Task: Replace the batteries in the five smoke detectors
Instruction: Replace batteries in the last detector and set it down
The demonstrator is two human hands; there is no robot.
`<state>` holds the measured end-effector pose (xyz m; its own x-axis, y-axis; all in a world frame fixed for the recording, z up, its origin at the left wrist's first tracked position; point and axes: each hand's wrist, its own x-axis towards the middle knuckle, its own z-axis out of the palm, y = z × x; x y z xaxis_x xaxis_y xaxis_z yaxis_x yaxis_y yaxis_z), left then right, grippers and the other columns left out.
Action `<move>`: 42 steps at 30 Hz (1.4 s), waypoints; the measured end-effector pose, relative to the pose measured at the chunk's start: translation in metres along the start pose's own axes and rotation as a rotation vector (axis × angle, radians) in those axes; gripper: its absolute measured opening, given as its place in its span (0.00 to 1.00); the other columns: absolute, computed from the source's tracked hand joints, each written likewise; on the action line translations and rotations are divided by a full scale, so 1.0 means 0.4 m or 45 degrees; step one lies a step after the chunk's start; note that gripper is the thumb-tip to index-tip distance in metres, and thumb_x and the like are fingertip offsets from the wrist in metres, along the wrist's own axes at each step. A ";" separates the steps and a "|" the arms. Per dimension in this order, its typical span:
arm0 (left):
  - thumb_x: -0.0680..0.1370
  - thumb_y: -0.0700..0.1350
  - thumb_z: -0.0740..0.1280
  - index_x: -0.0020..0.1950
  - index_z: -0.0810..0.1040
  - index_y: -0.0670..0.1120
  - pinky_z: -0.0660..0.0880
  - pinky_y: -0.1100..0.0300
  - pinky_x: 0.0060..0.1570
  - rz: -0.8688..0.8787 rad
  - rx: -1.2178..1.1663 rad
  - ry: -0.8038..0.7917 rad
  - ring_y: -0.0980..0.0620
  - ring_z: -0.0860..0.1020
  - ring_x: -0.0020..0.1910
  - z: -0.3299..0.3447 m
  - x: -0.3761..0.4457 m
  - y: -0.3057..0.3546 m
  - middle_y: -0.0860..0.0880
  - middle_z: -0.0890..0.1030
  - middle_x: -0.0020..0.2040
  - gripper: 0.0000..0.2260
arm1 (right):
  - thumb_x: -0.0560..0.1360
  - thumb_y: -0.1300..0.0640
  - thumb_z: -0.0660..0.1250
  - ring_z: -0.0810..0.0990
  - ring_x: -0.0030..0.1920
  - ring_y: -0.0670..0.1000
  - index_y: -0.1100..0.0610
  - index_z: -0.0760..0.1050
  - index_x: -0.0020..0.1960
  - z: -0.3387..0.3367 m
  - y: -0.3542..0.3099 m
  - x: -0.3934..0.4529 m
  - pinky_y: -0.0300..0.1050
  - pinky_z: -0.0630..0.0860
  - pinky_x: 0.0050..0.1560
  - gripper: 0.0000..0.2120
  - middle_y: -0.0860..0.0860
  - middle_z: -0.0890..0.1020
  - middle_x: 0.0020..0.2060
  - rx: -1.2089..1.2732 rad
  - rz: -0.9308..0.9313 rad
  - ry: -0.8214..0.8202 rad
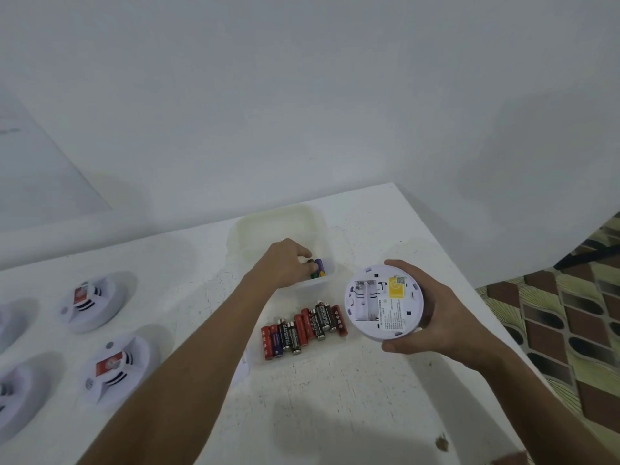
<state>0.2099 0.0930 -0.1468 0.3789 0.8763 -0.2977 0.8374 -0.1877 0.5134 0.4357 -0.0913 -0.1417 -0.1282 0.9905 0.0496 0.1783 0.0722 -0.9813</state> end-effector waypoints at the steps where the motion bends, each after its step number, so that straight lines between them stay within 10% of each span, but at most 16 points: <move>1: 0.78 0.52 0.69 0.66 0.78 0.46 0.72 0.58 0.55 0.005 0.007 -0.010 0.46 0.79 0.58 0.001 0.002 0.000 0.44 0.81 0.62 0.19 | 0.58 0.64 0.83 0.78 0.63 0.47 0.50 0.71 0.69 0.000 0.001 0.000 0.40 0.80 0.54 0.43 0.43 0.80 0.60 0.002 0.009 -0.002; 15: 0.79 0.48 0.65 0.61 0.81 0.51 0.72 0.67 0.29 0.115 -0.392 0.515 0.55 0.77 0.30 -0.047 -0.098 0.062 0.51 0.84 0.39 0.11 | 0.59 0.68 0.83 0.78 0.64 0.47 0.50 0.70 0.70 0.023 -0.008 0.024 0.39 0.80 0.54 0.44 0.44 0.80 0.62 -0.001 -0.035 0.016; 21: 0.75 0.53 0.72 0.48 0.78 0.58 0.74 0.69 0.32 0.287 -0.308 0.171 0.62 0.82 0.35 -0.056 -0.265 0.126 0.57 0.84 0.37 0.05 | 0.60 0.65 0.84 0.79 0.63 0.51 0.51 0.69 0.71 0.051 -0.019 0.041 0.43 0.81 0.56 0.44 0.46 0.80 0.62 -0.012 -0.098 0.079; 30: 0.75 0.53 0.71 0.44 0.85 0.49 0.71 0.65 0.35 0.355 -0.123 0.407 0.57 0.76 0.36 -0.008 -0.326 0.128 0.52 0.81 0.37 0.09 | 0.58 0.62 0.84 0.80 0.62 0.53 0.53 0.70 0.70 0.083 -0.035 0.048 0.51 0.80 0.61 0.44 0.48 0.81 0.61 -0.072 -0.172 0.145; 37: 0.72 0.61 0.71 0.62 0.80 0.59 0.71 0.73 0.39 0.357 -0.135 0.143 0.64 0.79 0.45 -0.038 -0.341 0.088 0.57 0.76 0.58 0.19 | 0.58 0.61 0.83 0.79 0.63 0.54 0.55 0.69 0.71 0.078 -0.043 0.041 0.53 0.81 0.59 0.45 0.50 0.80 0.62 -0.038 -0.181 0.088; 42: 0.68 0.52 0.79 0.62 0.74 0.58 0.81 0.50 0.52 0.281 -0.542 -0.033 0.57 0.84 0.46 -0.057 -0.347 0.085 0.54 0.83 0.55 0.24 | 0.59 0.63 0.83 0.79 0.62 0.55 0.52 0.71 0.70 0.085 -0.049 0.039 0.48 0.83 0.54 0.43 0.50 0.81 0.61 0.035 -0.195 0.024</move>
<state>0.1767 -0.0248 -0.0697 0.5435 0.8237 -0.1618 0.5024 -0.1648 0.8488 0.3971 -0.0813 -0.1280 -0.1332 0.9702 0.2023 0.1315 0.2196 -0.9667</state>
